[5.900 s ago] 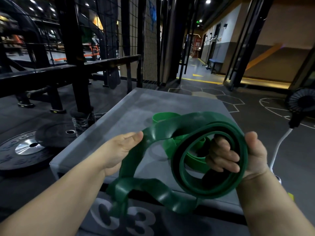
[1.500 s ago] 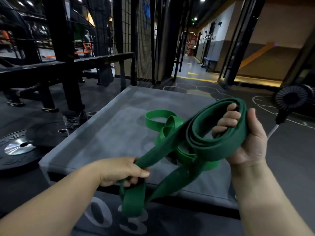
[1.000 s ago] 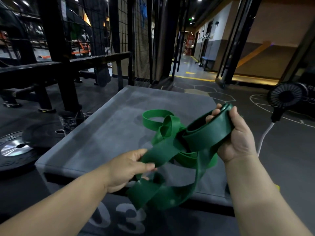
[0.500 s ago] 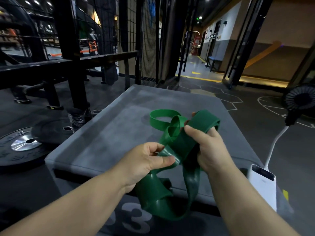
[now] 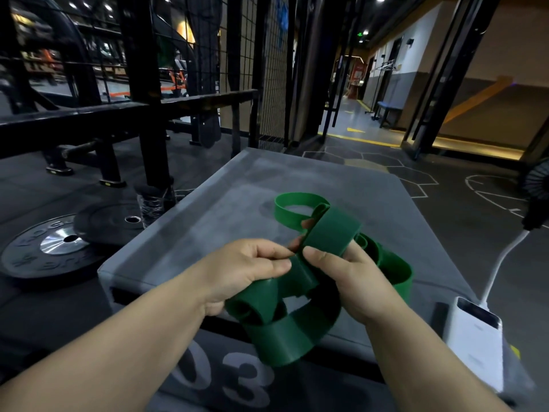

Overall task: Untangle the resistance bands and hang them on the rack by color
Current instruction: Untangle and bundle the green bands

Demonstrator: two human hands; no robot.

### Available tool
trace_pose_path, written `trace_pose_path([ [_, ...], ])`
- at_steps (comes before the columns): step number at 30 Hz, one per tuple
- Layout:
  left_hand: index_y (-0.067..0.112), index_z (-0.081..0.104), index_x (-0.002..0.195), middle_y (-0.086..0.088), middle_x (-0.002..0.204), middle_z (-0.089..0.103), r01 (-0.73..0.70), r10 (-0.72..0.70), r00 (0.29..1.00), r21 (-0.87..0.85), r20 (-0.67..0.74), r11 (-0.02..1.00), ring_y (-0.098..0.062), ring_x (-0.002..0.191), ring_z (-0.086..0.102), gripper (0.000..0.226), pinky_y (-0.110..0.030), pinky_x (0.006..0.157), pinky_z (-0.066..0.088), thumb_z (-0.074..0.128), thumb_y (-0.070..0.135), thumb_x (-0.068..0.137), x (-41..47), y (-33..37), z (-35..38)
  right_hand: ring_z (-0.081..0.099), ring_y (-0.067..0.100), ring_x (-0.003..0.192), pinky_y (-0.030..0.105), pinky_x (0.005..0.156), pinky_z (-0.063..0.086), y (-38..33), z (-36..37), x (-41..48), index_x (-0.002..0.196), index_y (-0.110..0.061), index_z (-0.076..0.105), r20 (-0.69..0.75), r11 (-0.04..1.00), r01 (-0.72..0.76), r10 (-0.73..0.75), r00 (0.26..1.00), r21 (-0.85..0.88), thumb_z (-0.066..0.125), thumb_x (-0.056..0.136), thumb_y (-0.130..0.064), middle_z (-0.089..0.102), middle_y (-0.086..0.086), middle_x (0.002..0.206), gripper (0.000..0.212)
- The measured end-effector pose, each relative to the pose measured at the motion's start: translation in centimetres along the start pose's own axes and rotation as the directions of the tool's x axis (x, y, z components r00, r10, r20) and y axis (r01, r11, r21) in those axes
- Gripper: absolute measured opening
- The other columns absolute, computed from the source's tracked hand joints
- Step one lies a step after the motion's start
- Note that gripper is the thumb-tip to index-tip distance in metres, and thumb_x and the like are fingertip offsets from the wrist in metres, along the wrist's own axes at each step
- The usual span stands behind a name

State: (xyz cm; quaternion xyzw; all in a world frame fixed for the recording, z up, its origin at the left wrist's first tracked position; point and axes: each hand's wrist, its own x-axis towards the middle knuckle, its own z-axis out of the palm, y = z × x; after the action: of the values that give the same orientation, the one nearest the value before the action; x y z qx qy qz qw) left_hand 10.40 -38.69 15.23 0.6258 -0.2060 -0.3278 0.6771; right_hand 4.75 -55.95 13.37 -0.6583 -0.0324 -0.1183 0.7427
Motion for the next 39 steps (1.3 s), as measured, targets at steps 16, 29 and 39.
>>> trace_pose_path([
  [16, 0.019, 0.042, 0.072, 0.0, 0.058, 0.049, -0.182, 0.103, 0.928, -0.193, -0.357, 0.964, -0.012, 0.047, 0.048, 0.034, -0.023, 0.045, 0.043, 0.074, 0.013, 0.08, 1.2, -1.3, 1.7, 0.068, 0.023, 0.097, 0.044, 0.091, 0.053, 0.9, 0.8, -0.1, 0.107, -0.011, 0.062, 0.04, 0.982, -0.023, 0.031, 0.999, -0.185, 0.075, 0.075, -0.038, 0.073, 0.006, 0.099, 0.044],
  [29, -0.001, 0.063, 0.12, -0.021, 0.114, 0.066, 0.132, -0.132, 0.991, -0.309, 0.021, 0.942, -0.03, 0.1, 0.062, 0.05, -0.038, 0.09, 0.049, 0.056, 0.028, 0.08, 1.9, -2.3, 0.3, 0.07, 0.027, 0.096, 0.046, 0.089, 0.055, -0.5, -0.3, -0.2, 0.106, -0.012, 0.065, -0.041, 0.982, -0.027, 0.02, 0.999, -0.188, 0.065, 0.082, -0.041, 0.074, 0.009, 0.101, 0.038],
  [39, 0.003, 0.054, 0.131, -0.019, 0.123, 0.06, 0.099, -0.11, 0.993, -0.221, -0.037, 0.97, -0.025, 0.1, 0.06, 0.043, -0.032, 0.08, 0.05, 0.057, 0.016, 0.09, 2.7, -2.6, 0.1, 0.07, 0.025, 0.097, 0.032, 0.082, 0.058, -0.5, 0.0, -0.2, 0.099, -0.01, 0.072, 0.005, 0.996, -0.089, 0.09, 0.996, -0.011, 0.068, 0.086, -0.025, 0.072, 0.016, 0.108, 0.02],
])
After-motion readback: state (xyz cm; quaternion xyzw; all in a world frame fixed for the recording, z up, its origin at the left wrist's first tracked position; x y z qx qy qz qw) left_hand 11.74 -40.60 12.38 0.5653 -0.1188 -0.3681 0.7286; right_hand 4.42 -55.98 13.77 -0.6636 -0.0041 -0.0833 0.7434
